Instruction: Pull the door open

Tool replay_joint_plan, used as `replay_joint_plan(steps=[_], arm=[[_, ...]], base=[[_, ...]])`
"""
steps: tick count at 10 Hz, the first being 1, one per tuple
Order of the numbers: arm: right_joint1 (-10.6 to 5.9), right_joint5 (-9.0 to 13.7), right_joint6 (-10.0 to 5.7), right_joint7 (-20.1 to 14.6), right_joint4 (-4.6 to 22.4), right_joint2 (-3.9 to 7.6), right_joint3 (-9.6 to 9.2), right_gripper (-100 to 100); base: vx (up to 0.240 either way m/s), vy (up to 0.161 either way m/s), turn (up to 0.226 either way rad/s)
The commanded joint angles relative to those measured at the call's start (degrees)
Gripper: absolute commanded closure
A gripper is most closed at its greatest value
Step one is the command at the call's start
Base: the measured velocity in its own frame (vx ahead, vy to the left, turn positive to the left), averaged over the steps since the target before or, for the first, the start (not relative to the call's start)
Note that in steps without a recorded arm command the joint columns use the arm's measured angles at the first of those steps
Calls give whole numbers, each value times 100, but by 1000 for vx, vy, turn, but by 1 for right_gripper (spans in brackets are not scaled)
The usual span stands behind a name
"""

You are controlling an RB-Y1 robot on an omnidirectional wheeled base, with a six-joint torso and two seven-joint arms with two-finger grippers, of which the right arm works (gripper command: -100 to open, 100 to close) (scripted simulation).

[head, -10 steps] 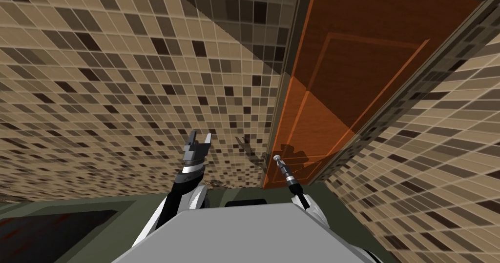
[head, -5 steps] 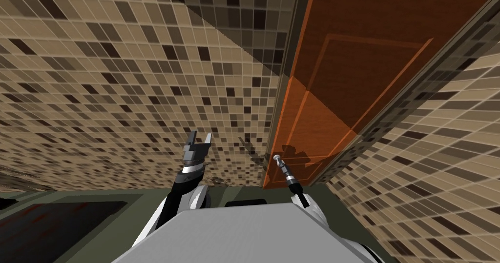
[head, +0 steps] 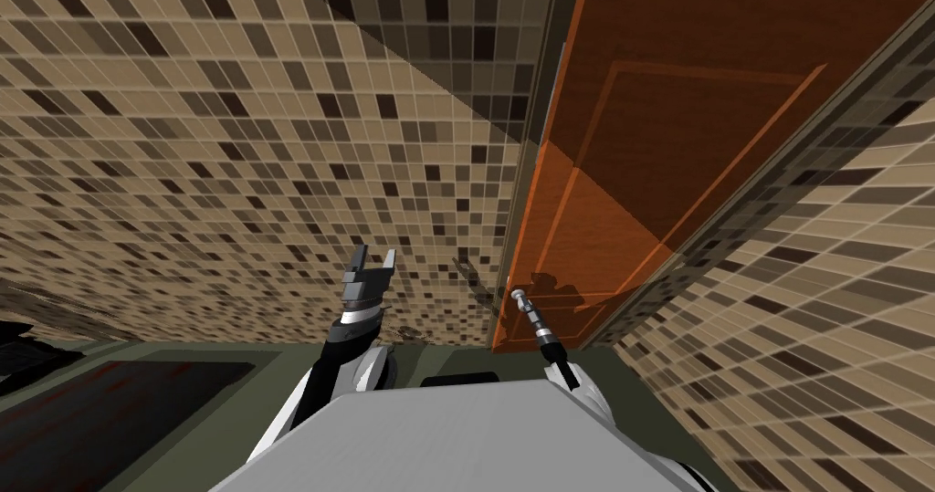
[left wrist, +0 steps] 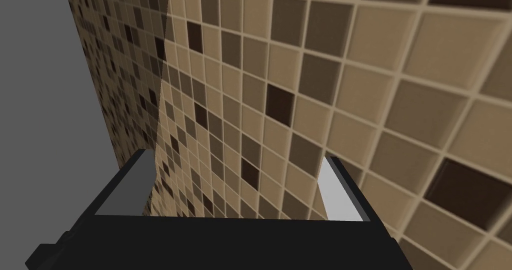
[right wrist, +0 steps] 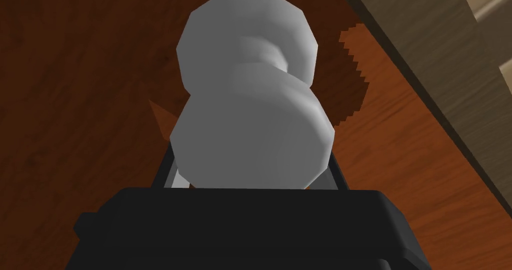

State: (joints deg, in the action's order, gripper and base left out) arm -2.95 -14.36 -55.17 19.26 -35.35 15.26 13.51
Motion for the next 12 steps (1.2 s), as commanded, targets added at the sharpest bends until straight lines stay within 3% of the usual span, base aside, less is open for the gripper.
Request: replay_joint_plan(steps=[1, 6, 8, 10, 12], arm=[[-64, 71, -60, -275, 165, -100, -96, 100], [-107, 337, -23, -939, 215, -89, -160, 100], [-107, 337, -23, -987, 215, -89, -160, 100], [-137, 522, 2, -1375, 251, -81, -204, 100], [-137, 522, 2, -1463, 251, -81, -204, 100]], base=[[-42, -23, 78], [-49, -28, 75], [-28, -9, 24], [-46, -32, 102], [-38, -26, 33]])
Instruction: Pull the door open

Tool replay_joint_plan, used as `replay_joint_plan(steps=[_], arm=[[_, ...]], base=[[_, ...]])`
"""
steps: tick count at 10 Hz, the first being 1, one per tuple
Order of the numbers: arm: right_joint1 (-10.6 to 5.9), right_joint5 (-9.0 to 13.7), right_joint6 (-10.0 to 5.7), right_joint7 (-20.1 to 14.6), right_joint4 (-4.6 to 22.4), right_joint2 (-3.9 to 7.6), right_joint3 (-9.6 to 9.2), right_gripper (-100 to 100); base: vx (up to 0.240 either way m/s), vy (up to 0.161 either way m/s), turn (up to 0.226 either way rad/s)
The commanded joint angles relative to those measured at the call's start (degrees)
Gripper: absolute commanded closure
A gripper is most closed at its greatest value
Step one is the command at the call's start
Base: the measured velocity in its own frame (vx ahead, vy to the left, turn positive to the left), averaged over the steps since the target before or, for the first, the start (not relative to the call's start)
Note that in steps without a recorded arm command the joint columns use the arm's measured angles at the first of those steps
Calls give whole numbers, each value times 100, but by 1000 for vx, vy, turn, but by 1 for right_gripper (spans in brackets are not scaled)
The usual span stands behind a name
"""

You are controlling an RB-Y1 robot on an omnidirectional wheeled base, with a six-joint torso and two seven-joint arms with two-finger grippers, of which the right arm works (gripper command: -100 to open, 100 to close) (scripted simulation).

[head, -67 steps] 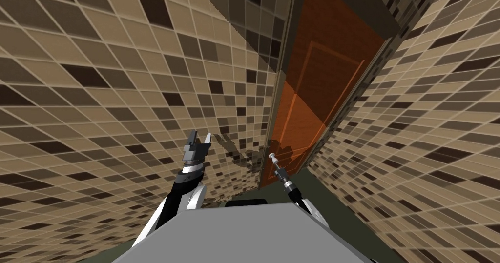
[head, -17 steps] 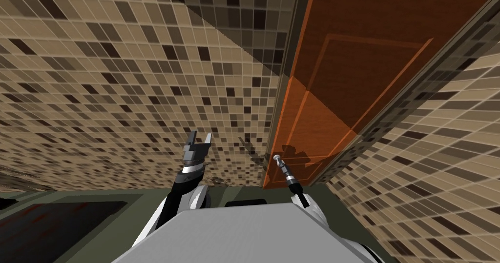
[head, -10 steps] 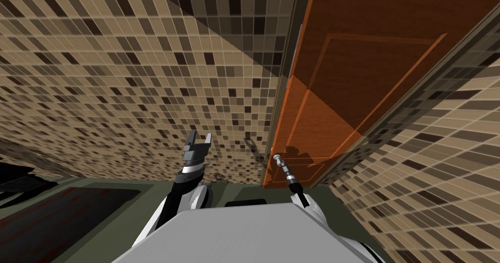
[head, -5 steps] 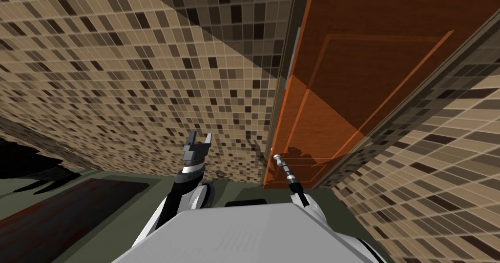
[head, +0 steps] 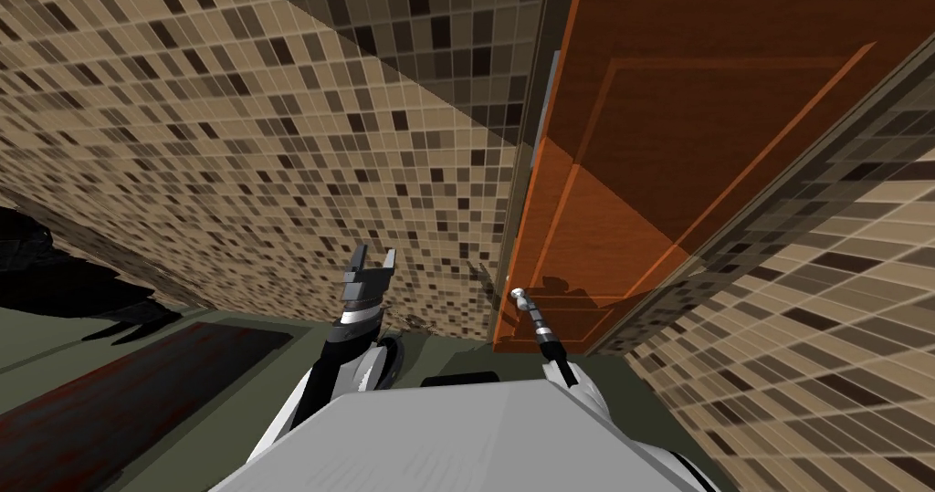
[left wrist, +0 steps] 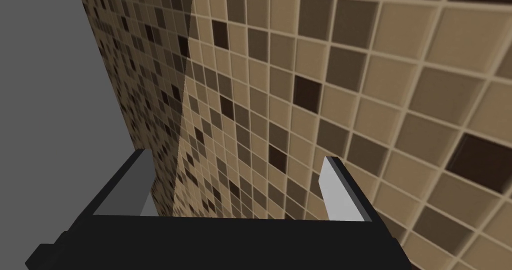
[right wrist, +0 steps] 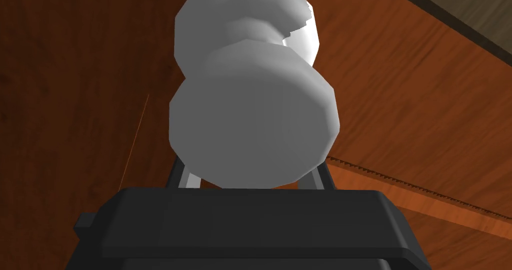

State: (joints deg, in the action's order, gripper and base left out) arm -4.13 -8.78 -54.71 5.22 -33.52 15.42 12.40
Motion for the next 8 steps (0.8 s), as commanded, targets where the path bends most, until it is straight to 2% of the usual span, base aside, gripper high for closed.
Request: replay_joint_plan(steps=[1, 3, 5, 8], arm=[[-35, 58, -32, -286, 86, -93, -116, 100], [-35, 58, -32, -299, 86, -93, -116, 100], [-65, 246, -6, -677, 122, -85, -161, 100], [-81, 343, 7, -1015, 141, -81, -184, 100]], base=[[-32, -11, 79], [-21, -10, 24], [-52, -24, 92], [-51, -31, 74]])
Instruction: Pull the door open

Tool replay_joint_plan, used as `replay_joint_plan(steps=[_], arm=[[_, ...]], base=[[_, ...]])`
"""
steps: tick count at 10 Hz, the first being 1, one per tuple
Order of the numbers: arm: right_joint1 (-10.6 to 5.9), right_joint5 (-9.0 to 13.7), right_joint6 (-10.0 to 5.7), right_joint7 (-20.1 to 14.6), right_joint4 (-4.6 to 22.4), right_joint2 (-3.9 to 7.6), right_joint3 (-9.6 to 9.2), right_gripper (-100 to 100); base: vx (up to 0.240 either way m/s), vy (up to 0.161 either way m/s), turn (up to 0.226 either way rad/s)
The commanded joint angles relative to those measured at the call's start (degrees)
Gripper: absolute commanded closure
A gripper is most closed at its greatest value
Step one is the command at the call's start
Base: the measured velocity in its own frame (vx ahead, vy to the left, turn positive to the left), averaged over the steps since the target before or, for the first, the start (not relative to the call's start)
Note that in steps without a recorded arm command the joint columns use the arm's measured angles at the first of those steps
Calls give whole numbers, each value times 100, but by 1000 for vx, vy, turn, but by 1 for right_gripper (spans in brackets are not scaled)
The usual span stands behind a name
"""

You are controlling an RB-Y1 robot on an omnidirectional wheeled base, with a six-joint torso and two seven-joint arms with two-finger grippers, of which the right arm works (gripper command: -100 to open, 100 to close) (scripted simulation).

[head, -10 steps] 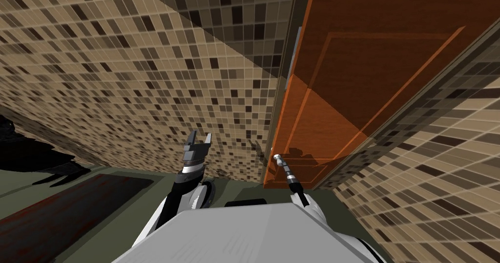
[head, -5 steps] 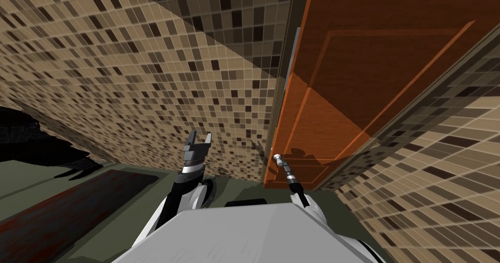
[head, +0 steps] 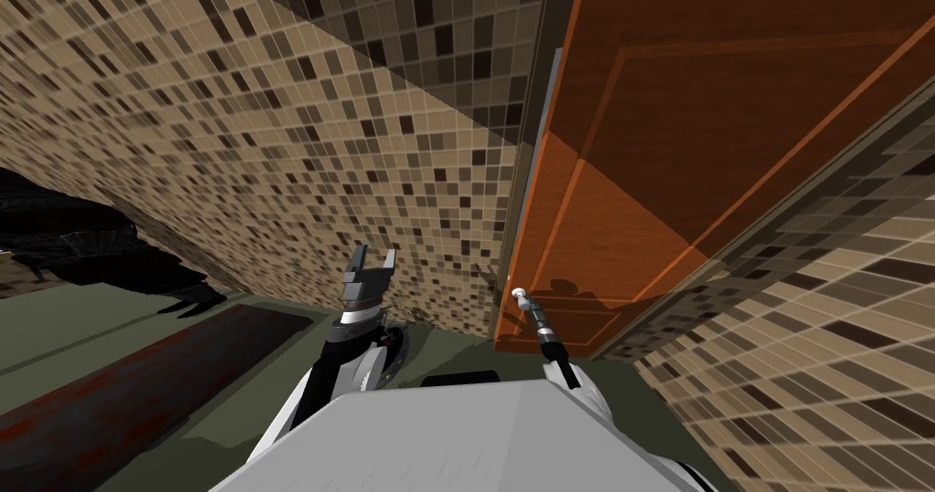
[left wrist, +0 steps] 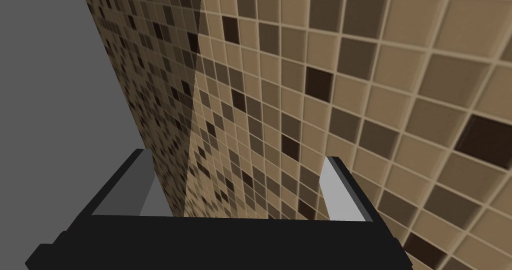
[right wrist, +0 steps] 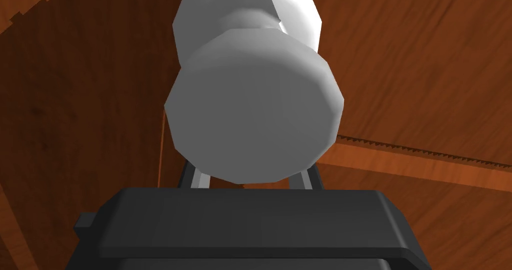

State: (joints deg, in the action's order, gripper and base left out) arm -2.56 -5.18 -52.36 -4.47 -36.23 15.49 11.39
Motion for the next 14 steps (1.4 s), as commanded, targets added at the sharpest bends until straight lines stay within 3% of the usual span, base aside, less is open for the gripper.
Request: replay_joint_plan(steps=[1, 2, 3, 7, 9, 14], arm=[[-238, -17, -227, -46, 286, -87, -83, 100], [-254, 80, -214, -285, 430, -83, -106, 100], [-254, 80, -214, -285, 430, -83, -106, 100], [-301, 372, -174, -893, 486, -71, -176, 100], [-301, 372, -174, -1002, 486, -71, -176, 100], [-348, 664, -135, -1719, 542, -59, -246, 100]], base=[[-15, 4, -14], [-35, -16, 90], [-29, -25, 56], [-61, -26, 100], [-36, -18, 9], [-54, -26, 88]])
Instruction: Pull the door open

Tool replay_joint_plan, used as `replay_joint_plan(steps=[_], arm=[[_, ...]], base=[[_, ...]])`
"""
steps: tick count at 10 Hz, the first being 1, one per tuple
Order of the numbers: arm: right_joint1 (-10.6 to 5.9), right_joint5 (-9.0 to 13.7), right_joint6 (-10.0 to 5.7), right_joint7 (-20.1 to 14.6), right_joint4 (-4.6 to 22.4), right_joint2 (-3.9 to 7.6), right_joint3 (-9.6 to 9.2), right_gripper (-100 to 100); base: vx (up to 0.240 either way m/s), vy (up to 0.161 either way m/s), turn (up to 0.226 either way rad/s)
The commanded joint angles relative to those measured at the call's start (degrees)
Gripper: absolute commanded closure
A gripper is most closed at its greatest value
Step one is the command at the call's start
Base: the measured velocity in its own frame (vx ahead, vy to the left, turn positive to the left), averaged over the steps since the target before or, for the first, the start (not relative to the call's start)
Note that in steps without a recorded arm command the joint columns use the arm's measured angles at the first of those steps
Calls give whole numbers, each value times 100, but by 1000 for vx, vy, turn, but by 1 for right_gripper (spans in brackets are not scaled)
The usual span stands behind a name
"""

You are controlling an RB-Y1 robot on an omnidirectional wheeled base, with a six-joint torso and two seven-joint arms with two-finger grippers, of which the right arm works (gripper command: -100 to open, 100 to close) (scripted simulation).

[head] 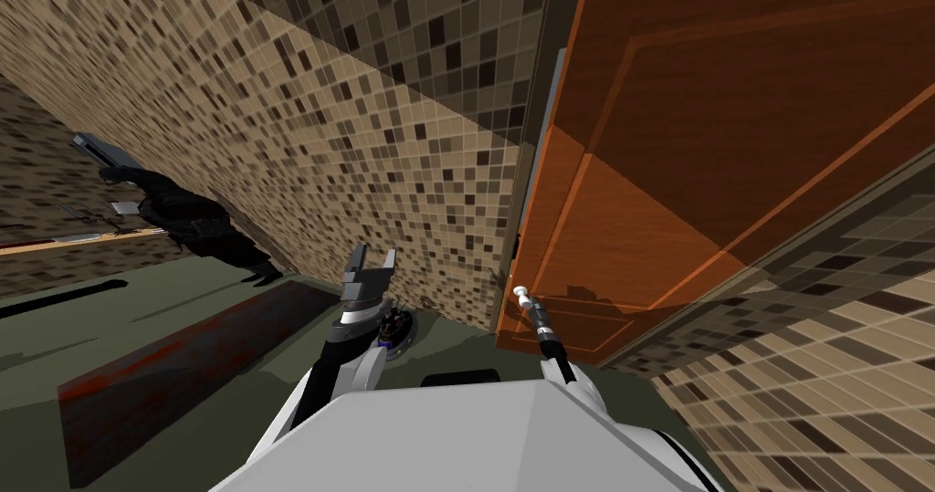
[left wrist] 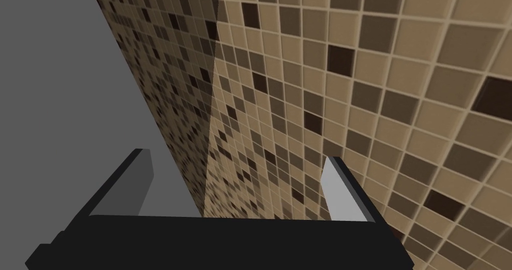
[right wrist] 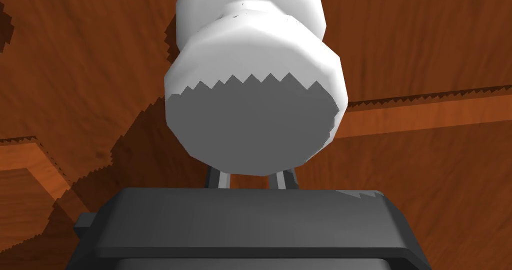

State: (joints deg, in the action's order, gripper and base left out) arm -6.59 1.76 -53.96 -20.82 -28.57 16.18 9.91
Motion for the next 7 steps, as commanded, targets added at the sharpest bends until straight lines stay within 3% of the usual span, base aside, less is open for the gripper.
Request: replay_joint_plan(steps=[1, 2, 7], arm=[[55, -30, 26, -85, -224, -128, -98, 100], [39, 67, 39, -324, -205, -124, -122, 100], [9, 258, 65, -801, -169, -116, -168, 100]], base=[[-30, -10, 1], [-40, -10, 54], [-45, -17, 63]])
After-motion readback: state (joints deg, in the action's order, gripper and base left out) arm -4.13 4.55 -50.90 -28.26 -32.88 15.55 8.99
